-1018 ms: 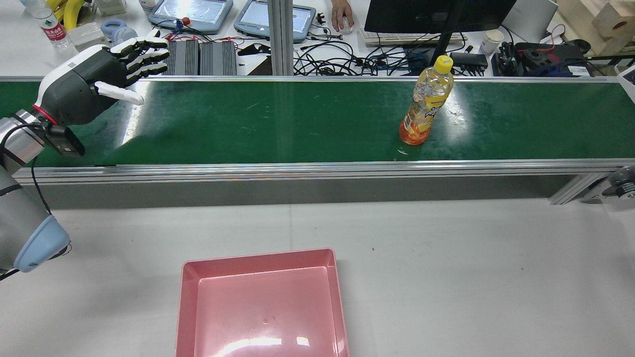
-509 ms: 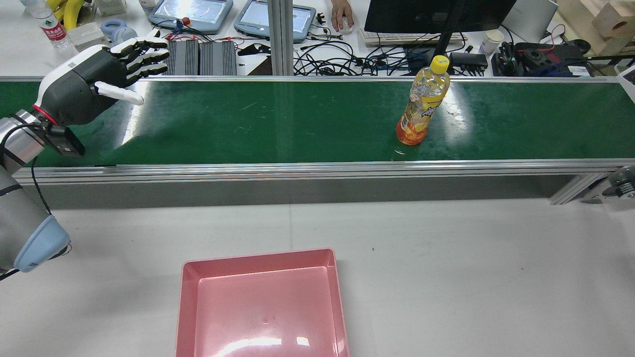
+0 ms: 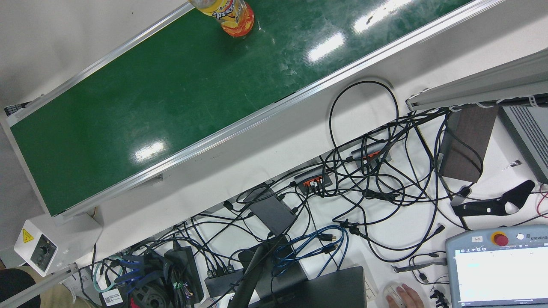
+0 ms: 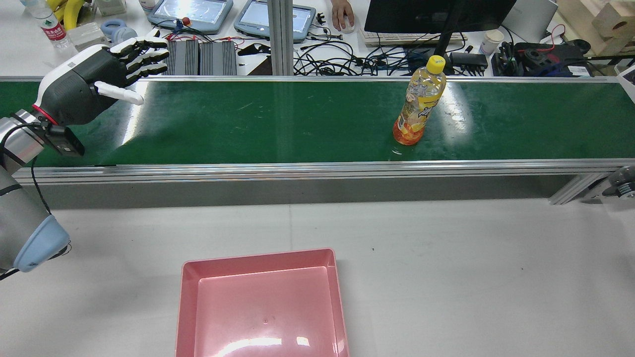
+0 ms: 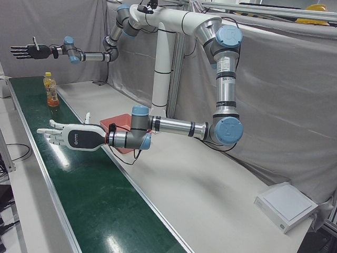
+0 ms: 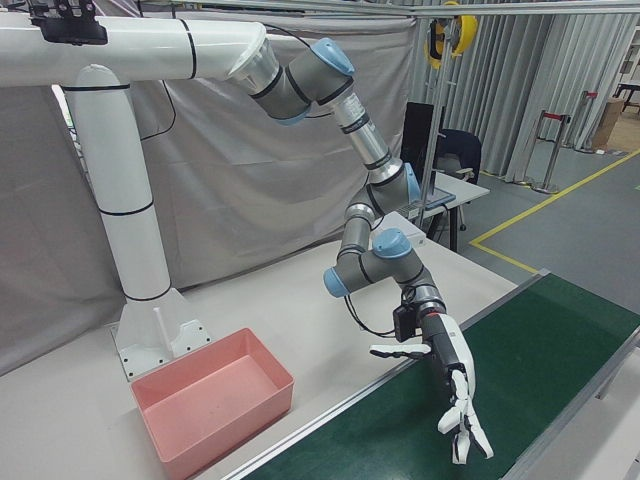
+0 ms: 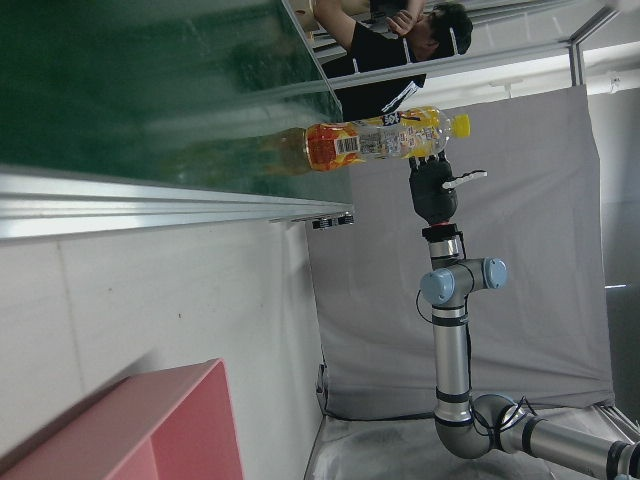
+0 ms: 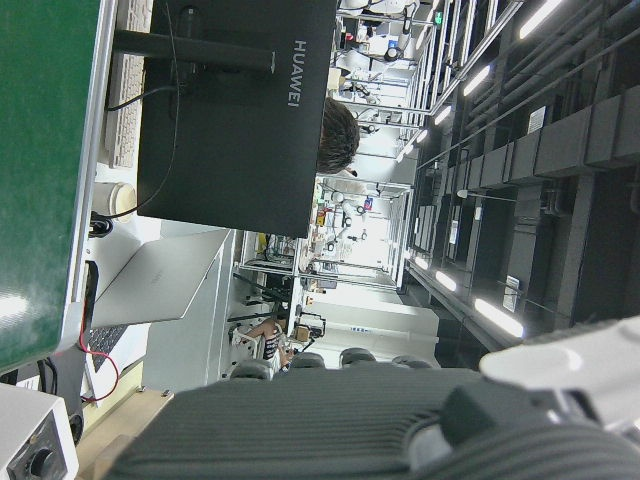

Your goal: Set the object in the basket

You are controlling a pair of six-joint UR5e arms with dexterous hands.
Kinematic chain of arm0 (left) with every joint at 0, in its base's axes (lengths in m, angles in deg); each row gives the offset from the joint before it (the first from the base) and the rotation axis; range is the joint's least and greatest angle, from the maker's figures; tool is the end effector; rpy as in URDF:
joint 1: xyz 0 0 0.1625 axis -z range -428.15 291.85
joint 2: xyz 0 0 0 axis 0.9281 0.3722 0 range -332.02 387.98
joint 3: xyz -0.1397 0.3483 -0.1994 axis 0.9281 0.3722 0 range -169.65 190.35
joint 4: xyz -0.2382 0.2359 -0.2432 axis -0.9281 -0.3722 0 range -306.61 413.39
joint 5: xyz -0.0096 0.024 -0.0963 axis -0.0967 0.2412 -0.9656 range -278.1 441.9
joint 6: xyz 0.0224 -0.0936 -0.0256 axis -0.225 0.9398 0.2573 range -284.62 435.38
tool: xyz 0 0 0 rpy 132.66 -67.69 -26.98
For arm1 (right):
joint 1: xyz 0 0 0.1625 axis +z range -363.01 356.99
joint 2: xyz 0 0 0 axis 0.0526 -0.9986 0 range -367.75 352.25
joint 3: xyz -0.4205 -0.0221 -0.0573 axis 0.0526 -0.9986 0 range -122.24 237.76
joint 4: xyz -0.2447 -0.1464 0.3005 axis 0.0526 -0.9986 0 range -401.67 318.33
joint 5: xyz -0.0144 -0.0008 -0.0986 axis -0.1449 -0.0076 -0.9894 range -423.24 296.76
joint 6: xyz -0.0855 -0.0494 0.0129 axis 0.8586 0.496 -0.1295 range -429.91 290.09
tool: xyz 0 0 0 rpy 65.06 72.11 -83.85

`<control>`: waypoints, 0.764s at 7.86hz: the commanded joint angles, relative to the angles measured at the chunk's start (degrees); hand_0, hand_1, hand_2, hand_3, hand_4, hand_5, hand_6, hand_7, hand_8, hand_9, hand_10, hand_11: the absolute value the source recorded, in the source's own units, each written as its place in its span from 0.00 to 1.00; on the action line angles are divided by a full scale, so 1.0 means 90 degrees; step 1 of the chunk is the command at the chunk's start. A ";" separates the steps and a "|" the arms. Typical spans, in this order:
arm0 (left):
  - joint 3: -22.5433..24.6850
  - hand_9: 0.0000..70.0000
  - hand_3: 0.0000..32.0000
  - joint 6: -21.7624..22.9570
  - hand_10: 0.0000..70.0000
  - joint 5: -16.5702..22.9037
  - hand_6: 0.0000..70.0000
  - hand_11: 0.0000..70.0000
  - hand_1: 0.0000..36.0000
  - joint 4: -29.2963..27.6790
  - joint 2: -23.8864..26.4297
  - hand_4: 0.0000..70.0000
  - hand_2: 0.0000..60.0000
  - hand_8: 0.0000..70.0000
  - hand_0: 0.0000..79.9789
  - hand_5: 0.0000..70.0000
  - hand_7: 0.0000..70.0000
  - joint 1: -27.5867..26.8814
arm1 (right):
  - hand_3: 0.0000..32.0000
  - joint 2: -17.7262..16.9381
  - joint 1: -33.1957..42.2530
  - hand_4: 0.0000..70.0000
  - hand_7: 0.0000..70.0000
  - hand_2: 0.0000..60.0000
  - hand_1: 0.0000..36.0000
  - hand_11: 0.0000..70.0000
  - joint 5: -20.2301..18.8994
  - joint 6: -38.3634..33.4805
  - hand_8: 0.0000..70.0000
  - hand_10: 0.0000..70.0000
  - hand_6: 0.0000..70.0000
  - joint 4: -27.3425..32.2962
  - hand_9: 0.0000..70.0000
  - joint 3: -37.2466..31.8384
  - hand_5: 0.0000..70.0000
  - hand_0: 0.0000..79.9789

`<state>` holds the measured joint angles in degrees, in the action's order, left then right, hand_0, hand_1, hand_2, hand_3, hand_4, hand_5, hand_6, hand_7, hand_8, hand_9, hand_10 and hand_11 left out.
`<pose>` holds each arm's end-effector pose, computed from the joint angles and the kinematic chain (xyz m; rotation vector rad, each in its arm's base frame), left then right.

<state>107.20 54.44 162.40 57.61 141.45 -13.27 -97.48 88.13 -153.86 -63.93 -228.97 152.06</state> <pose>0.2456 -0.6094 0.4007 -0.1716 2.3790 -1.4043 0.1420 -0.4850 0.6605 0.1198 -2.1186 2.2230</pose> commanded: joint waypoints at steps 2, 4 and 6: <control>0.0010 0.17 0.09 0.0003 0.13 0.0000 0.02 0.22 0.41 0.0000 0.0000 0.19 0.00 0.16 0.66 0.38 0.03 -0.0003 | 0.00 0.0000 0.0000 0.00 0.00 0.00 0.00 0.00 0.0000 0.0000 0.00 0.00 0.00 0.0000 0.00 0.0000 0.00 0.00; 0.0010 0.17 0.08 -0.0007 0.13 0.0000 0.02 0.21 0.40 0.0000 0.0000 0.18 0.00 0.16 0.66 0.38 0.03 -0.0003 | 0.00 0.0000 0.0000 0.00 0.00 0.00 0.00 0.00 0.0000 0.0000 0.00 0.00 0.00 0.0000 0.00 0.0000 0.00 0.00; 0.0010 0.17 0.09 -0.0007 0.14 0.0000 0.03 0.22 0.41 0.0000 0.0000 0.18 0.00 0.16 0.66 0.38 0.03 -0.0003 | 0.00 0.0000 0.0000 0.00 0.00 0.00 0.00 0.00 0.0000 0.0000 0.00 0.00 0.00 0.0000 0.00 -0.0010 0.00 0.00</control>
<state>107.29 54.43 162.40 57.61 141.45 -13.30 -97.48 88.13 -153.86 -63.95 -228.97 152.03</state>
